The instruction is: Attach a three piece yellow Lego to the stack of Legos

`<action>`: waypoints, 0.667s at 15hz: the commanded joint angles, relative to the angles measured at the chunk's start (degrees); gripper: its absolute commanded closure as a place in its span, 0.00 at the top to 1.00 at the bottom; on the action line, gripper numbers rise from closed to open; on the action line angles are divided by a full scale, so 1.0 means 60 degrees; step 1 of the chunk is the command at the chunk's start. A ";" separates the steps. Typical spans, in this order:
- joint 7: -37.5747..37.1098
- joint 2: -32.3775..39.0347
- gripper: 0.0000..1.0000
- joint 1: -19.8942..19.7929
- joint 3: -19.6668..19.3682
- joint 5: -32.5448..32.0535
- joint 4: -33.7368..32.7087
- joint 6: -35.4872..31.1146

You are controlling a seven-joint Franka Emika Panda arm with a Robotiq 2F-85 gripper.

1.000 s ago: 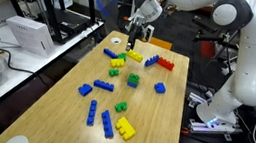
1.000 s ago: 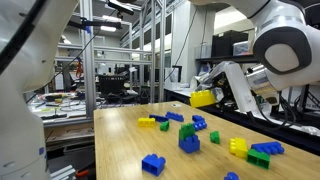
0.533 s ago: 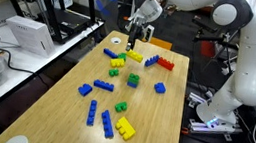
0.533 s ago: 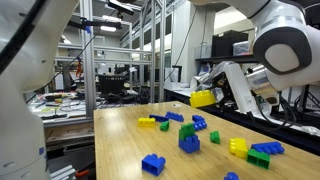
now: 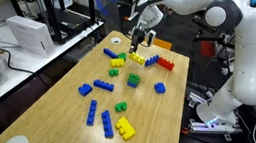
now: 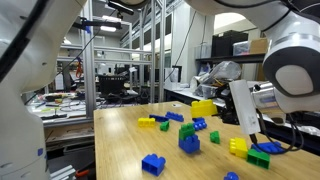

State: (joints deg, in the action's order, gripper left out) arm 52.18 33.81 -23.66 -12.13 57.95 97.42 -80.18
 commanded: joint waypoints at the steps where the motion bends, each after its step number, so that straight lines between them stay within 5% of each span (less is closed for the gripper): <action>1: 0.0494 0.0626 0.39 -0.0369 0.0224 0.0290 -0.0342 0.0567; 10: 0.0933 0.1337 0.39 -0.0240 0.0452 0.0230 -0.0496 0.0637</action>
State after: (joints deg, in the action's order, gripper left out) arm 56.80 40.05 -24.60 -9.97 58.95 96.46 -78.03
